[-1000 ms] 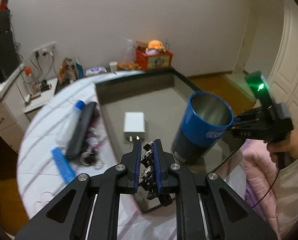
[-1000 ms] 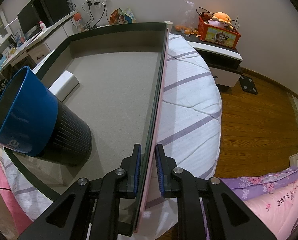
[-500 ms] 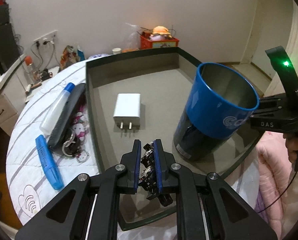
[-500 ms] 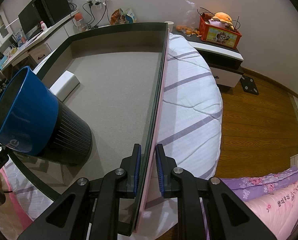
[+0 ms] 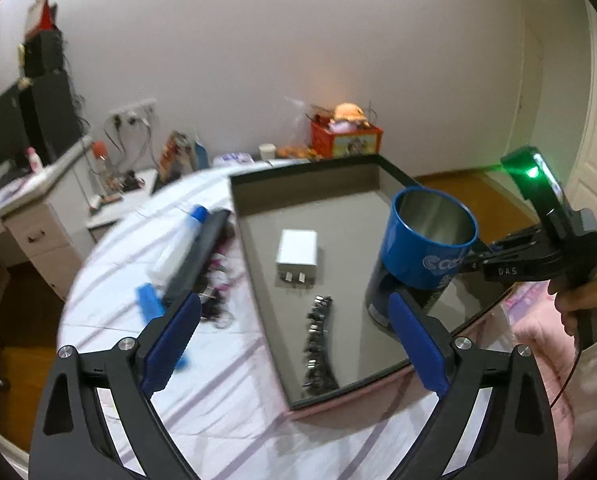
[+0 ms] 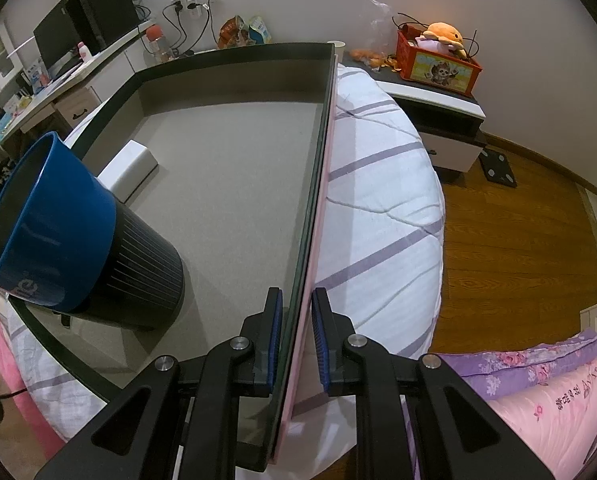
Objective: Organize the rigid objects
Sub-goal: 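Move the left tool back to the blue highlighter on the bed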
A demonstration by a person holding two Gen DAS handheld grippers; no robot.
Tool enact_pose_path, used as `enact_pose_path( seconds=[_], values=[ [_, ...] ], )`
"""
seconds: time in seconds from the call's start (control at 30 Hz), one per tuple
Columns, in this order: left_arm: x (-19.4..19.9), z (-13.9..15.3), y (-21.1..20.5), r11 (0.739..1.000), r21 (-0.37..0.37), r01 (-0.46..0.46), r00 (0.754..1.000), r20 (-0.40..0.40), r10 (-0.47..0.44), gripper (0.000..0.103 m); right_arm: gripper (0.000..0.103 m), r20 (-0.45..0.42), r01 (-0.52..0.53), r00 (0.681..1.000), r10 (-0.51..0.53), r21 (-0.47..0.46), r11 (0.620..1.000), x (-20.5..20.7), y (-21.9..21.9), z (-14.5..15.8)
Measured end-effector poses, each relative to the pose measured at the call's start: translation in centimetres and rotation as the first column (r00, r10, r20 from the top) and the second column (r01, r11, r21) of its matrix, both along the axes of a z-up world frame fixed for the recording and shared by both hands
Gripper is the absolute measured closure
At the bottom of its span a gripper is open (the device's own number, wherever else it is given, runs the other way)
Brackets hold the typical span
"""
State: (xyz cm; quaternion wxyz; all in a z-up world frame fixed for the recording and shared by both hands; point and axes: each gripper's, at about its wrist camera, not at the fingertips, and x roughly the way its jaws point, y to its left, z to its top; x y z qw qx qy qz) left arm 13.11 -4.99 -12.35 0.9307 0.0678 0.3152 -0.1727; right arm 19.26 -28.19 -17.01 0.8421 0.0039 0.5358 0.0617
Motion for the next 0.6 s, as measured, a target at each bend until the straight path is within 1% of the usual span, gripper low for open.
enact_pose_path(
  seconds=[0.13, 0.27, 0.4, 0.5, 0.6],
  values=[
    [-1.1, 1.3, 2.5, 0.995, 0.025, -0.097, 0.994, 0.056, 0.095, 0.002, 0.087, -0.003, 0.000, 1.000, 0.000, -0.004, 1.000, 0.1, 0.0, 0.1],
    [-1.5, 1.7, 4.9, 0.982, 0.049, -0.184, 0.981, 0.072, 0.180, 0.001, 0.087, -0.006, 0.000, 1.000, 0.000, -0.014, 1.000, 0.2, 0.2, 0.1],
    [-1.9, 1.7, 7.1, 0.975, 0.031, -0.220, 0.974, 0.064, 0.218, 0.001, 0.087, -0.008, 0.005, 1.000, -0.005, 0.002, 1.000, 0.2, 0.0, 0.1],
    [-2.2, 1.6, 8.1, 0.971, 0.033, -0.235, 0.970, 0.066, 0.233, 0.001, 0.087, -0.016, 0.010, 1.000, -0.010, 0.023, 1.000, 0.2, -0.3, -0.1],
    [-2.5, 1.5, 8.9, 0.969, 0.032, -0.247, 0.967, 0.074, 0.244, 0.001, 0.087, -0.017, 0.013, 1.000, -0.012, 0.022, 1.000, 0.2, -0.4, -0.2]
  ],
)
